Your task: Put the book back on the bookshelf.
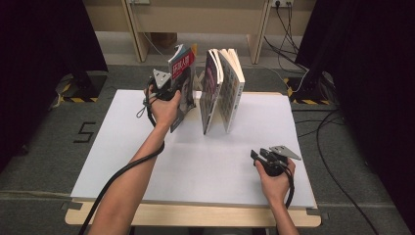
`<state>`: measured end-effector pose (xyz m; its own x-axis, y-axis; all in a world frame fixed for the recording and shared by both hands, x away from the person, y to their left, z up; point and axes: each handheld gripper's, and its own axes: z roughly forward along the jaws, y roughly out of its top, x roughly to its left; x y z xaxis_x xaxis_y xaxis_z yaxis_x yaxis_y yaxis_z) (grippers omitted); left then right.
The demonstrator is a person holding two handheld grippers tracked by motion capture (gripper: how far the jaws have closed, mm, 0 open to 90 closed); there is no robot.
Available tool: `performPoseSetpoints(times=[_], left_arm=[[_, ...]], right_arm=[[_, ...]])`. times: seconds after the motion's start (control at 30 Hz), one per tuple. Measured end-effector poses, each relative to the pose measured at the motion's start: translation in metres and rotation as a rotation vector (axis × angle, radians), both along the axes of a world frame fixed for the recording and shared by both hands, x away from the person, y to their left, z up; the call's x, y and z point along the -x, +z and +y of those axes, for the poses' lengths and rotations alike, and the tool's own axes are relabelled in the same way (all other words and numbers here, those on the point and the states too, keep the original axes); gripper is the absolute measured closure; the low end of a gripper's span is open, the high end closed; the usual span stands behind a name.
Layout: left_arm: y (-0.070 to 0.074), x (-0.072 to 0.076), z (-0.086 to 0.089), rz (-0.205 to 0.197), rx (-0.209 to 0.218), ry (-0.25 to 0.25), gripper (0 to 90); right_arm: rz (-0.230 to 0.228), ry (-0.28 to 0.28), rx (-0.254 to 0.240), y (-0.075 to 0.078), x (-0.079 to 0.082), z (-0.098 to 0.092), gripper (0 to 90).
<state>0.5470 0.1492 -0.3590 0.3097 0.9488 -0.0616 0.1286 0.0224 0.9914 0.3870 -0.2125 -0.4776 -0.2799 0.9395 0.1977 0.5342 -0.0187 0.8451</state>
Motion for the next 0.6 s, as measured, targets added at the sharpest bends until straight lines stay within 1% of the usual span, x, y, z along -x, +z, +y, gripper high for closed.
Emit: performPoseSetpoints(times=[0.23, 0.27, 0.37, 0.43, 0.53, 0.6], left_arm=[[-0.015, 0.004, 0.005, 0.013, -0.008, -0.01, 85.7], [-0.015, 0.005, 0.006, 0.017, 0.0, -0.012, 85.6], [-0.016, 0.008, 0.009, 0.021, 0.002, -0.011, 85.5], [-0.014, 0.011, 0.012, 0.037, -0.009, -0.01, 85.0], [-0.014, 0.013, 0.015, 0.049, -0.02, -0.008, 83.9], [-0.014, 0.017, 0.019, 0.065, -0.017, -0.004, 83.1]], right_arm=[[-0.008, 0.008, 0.004, 0.001, 0.0, 0.0, 57.7], [-0.008, 0.01, 0.003, 0.001, 0.0, 0.0, 57.6], [-0.006, 0.009, 0.004, 0.0, 0.0, 0.001, 57.6], [-0.014, 0.013, 0.015, 0.0, 0.0, 0.0, 57.6], [-0.008, 0.012, 0.012, 0.0, 0.0, 0.001, 57.6], [-0.004, 0.011, 0.01, 0.0, 0.0, 0.001, 57.6]])
